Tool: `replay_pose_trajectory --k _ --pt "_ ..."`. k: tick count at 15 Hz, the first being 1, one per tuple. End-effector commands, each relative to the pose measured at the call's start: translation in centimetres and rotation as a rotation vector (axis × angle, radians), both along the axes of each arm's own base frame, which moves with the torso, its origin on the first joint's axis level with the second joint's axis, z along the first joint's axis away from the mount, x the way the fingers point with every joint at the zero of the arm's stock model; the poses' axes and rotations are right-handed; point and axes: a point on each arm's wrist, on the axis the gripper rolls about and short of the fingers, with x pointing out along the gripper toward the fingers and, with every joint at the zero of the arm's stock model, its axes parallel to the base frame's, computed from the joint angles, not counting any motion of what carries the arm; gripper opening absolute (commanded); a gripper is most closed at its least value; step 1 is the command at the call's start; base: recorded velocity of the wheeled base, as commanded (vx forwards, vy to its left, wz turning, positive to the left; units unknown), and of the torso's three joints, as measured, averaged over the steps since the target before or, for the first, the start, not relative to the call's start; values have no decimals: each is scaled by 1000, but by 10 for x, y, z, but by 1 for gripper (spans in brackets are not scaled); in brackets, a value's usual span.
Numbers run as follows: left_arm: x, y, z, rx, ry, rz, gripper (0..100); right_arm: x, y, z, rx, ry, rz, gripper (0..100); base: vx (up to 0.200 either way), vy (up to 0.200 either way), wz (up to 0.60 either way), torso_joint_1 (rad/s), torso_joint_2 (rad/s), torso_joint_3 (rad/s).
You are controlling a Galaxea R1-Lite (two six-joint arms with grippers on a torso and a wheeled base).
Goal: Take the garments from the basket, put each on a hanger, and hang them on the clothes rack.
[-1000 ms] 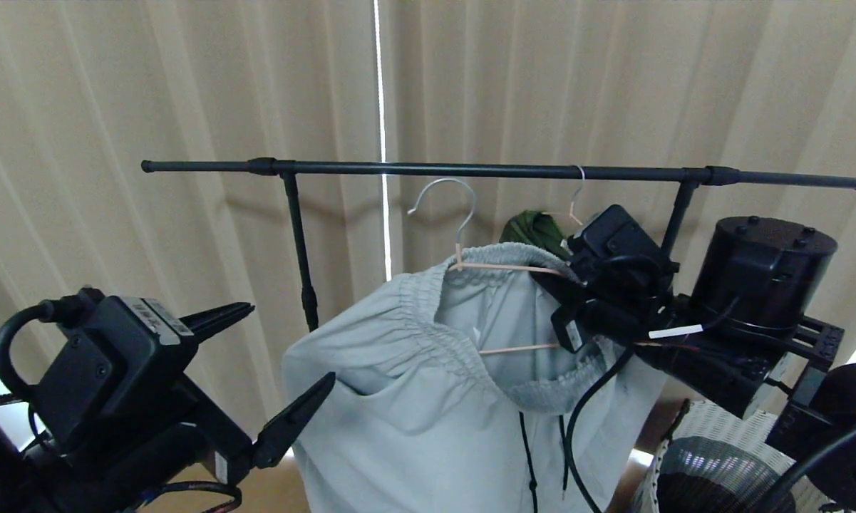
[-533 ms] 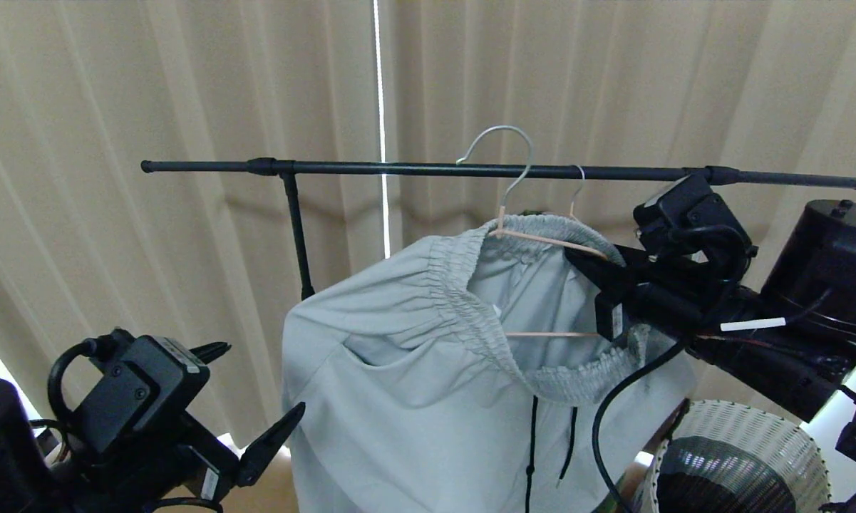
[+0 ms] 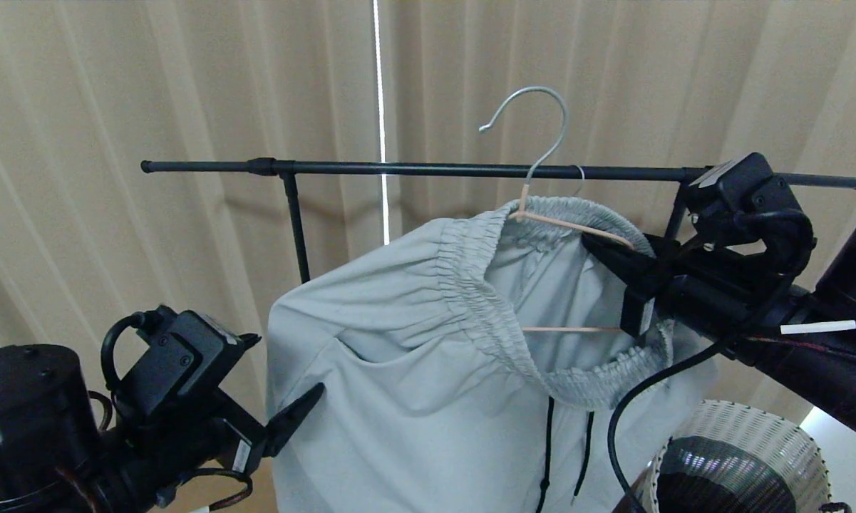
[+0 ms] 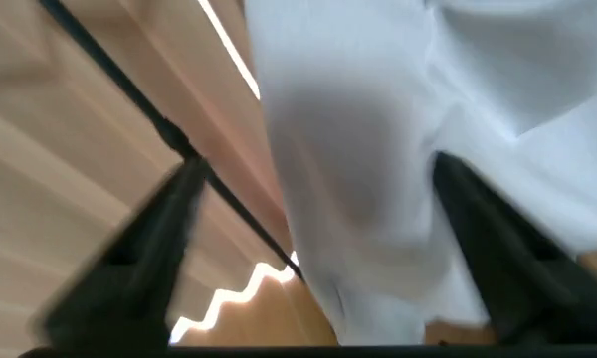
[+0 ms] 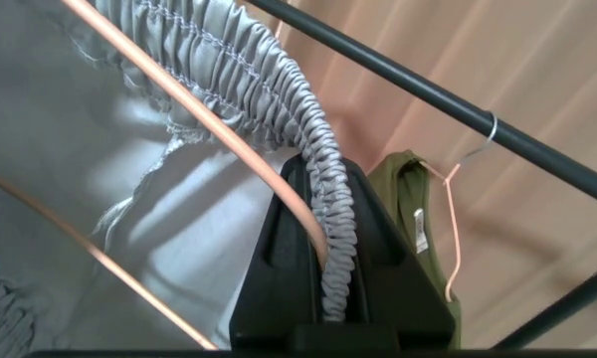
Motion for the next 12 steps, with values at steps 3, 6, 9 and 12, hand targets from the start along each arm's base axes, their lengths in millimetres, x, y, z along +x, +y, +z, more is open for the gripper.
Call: replay_pose_trajectory --k 3,6,9,12 --pt "4 -1 -2 6 11 8 0 0 -1 1 1 -3 -1 0 0 0 0 0 0 0" --pt "3 6 -3 9 13 39 0 1 -3 0 -1 -2 -16 0 0 0 0 0 0 0" --pt "5 23 1 -3 -10 122 0 7 -12 -2 -7 5 -59 0 0 0 0 0 0 0" --pt "1 38 13 -42 -64 159 0 11 -19 -5 -18 18 -91 0 0 0 0 0 0 0"
